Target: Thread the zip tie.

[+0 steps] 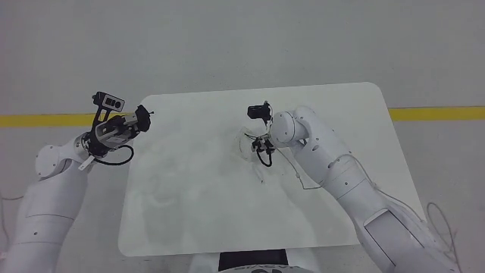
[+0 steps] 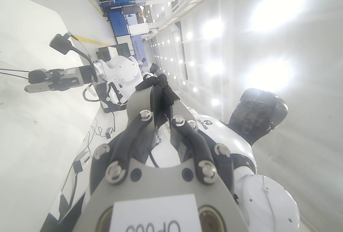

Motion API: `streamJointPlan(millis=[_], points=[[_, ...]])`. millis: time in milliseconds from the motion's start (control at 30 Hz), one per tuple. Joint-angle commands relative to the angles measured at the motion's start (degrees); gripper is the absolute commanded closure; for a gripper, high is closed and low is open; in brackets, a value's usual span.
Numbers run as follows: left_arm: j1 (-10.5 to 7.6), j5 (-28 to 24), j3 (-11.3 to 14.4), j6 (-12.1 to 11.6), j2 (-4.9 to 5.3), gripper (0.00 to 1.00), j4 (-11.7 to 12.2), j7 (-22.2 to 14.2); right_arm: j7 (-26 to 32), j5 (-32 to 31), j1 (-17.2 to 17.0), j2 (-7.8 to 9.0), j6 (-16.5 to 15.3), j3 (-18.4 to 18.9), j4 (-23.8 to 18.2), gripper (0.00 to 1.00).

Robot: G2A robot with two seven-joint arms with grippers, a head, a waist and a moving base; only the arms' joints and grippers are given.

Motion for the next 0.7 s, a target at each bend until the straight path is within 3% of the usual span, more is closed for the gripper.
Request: streamJointPlan(millis=[0,333,433,667], points=[[0.00,0.00,0.00,0.00,0.00,1.00,0.00,0.00,0.14,0.02,0.04,-0.01,-0.10,-0.09,0.10,0.72],[0.00,0.00,0.00,0.00,0.00,1.00,0.00,0.00,0.95,-0.35,0.54,-0.05,0.02,-0.52,-0.01,0.88],[0.00,0.00,0.00,0.00,0.00,1.00,0.00,0.00,1.30,-0.61,0.61,-0.02,0.09,-0.62,-0.38,1.00],[0.00,0.00,0.00,0.00,0.00,1.00,0.00,0.00,2.47,-0.85,0.59,0.11,-0.12,-0.62,-1.56,1.00]])
